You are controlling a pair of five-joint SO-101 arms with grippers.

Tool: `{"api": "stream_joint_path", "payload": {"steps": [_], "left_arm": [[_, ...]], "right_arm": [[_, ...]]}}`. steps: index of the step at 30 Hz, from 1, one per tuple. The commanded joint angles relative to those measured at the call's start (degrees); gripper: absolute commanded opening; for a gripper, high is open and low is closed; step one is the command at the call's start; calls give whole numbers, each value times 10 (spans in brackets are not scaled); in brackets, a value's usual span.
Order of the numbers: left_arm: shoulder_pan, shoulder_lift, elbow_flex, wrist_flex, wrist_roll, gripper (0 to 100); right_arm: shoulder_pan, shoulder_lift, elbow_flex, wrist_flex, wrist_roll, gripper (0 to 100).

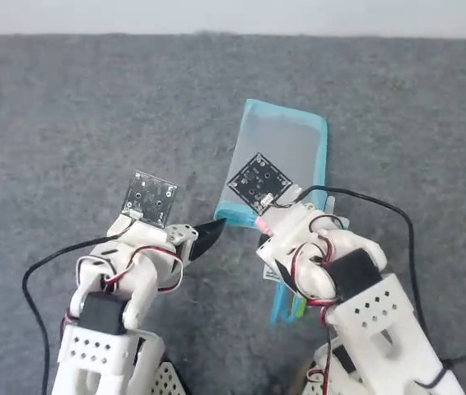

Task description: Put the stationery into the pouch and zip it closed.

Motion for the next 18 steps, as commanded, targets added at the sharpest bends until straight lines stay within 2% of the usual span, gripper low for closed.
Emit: {"api": "stream_joint_path", "payload": {"steps": [1, 5, 10, 15, 18], "left_arm": [[4, 47, -6, -46, -15, 360], [2, 98, 0, -96, -16, 360], [1, 147, 0, -134, -17, 358], [3, 184, 0, -172, -17, 357], [4, 206, 0, -199, -14, 356]], "right_arm": [[-7, -23, -43, 28, 12, 6], [-11, -19, -101, 78, 33, 6], [-14, -23, -105, 83, 32, 6], [-71, -23, -107, 102, 36, 6], [-80, -24, -107, 102, 37, 6]]}}
